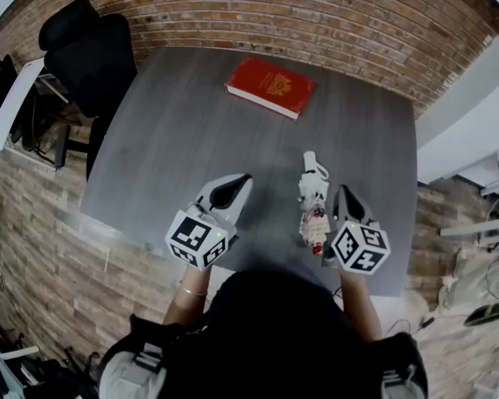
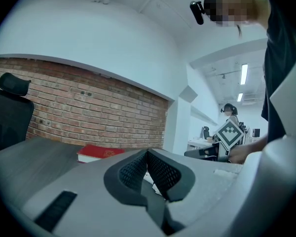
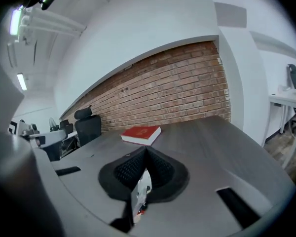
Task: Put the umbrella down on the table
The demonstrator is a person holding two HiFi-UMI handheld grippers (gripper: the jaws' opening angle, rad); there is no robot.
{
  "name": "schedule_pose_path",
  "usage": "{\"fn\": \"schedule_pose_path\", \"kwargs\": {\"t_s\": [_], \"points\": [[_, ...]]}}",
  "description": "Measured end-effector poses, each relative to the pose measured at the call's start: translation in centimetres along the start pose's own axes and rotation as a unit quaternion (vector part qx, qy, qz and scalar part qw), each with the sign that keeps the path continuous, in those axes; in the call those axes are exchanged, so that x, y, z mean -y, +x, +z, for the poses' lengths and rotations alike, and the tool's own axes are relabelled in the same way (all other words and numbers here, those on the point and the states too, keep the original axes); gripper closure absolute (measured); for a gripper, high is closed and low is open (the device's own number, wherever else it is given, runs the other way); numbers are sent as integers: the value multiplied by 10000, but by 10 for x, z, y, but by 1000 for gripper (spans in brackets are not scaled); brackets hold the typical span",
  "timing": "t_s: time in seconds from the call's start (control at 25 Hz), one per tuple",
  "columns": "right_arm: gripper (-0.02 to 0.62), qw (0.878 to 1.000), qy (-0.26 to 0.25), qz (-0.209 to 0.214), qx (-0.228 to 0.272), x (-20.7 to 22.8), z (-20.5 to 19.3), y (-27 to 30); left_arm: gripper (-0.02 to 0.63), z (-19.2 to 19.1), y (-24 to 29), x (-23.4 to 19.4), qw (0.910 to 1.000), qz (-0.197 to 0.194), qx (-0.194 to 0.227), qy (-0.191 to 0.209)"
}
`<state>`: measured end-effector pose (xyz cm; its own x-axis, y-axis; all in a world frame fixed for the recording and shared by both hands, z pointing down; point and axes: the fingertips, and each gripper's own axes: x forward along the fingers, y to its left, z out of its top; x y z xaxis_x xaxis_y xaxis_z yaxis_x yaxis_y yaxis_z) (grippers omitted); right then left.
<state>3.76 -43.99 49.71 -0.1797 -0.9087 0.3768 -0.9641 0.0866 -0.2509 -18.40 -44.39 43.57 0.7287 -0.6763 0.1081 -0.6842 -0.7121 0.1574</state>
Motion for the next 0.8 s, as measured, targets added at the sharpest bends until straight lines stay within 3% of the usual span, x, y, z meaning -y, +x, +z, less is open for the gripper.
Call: {"fn": "schedule_pose_path", "kwargs": {"t_s": [0.8], "points": [[600, 9974, -603, 281, 270, -30, 15, -26, 604, -9, -27, 14, 9997, 238, -30, -24]]}}
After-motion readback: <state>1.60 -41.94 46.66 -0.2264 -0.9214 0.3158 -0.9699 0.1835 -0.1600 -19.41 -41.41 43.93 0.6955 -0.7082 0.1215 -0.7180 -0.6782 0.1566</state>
